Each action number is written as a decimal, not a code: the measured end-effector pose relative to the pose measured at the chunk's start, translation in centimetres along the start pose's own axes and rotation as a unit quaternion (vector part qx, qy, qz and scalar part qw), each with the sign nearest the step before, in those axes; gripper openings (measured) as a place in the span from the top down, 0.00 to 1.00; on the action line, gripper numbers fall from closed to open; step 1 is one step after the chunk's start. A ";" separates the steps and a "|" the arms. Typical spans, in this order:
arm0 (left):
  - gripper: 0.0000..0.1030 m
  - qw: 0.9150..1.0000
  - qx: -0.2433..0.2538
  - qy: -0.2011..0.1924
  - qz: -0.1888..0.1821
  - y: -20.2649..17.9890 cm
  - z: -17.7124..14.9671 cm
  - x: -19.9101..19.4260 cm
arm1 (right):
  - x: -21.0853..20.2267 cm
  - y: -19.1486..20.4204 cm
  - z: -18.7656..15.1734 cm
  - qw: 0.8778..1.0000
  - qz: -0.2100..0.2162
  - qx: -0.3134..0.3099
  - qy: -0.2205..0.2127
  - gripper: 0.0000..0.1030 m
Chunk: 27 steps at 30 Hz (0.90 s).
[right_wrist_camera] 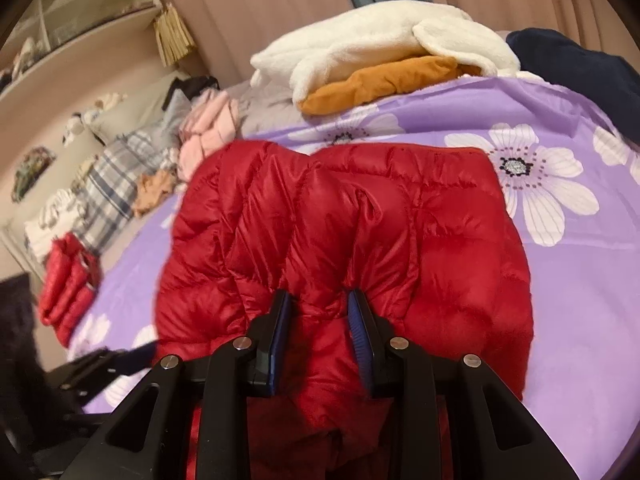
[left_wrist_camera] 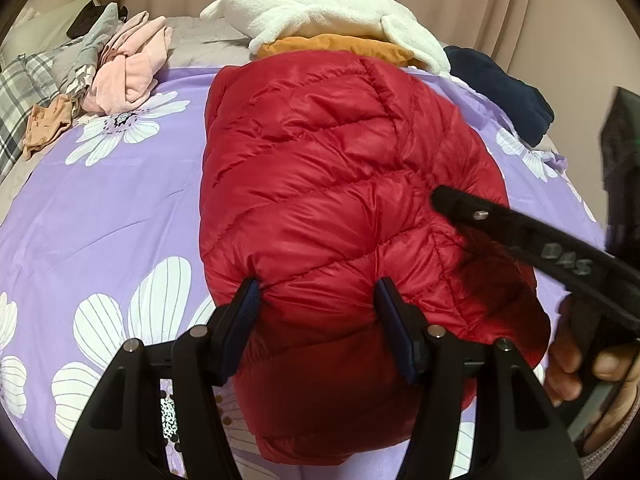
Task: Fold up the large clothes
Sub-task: 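Lower the jacket bundle flat onto the sheet with both tools, then open both tools and lift them away from the folded jacket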
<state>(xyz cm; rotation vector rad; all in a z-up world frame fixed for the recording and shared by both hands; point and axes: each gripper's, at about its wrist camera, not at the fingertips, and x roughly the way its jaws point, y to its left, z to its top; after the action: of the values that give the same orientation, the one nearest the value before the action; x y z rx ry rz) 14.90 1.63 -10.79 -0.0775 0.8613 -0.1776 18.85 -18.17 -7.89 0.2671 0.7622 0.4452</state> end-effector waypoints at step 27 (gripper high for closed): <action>0.35 1.000 -0.006 0.002 0.014 -0.3 -0.4 0.0 | -0.6 1.7 -3.5 0.996 -0.041 -0.072 0.035 0.69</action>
<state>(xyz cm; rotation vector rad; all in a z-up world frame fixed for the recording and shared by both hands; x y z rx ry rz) 14.59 1.36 -11.01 -0.0769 0.8681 -0.1463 15.45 -16.69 -9.30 0.0863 0.8022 0.4315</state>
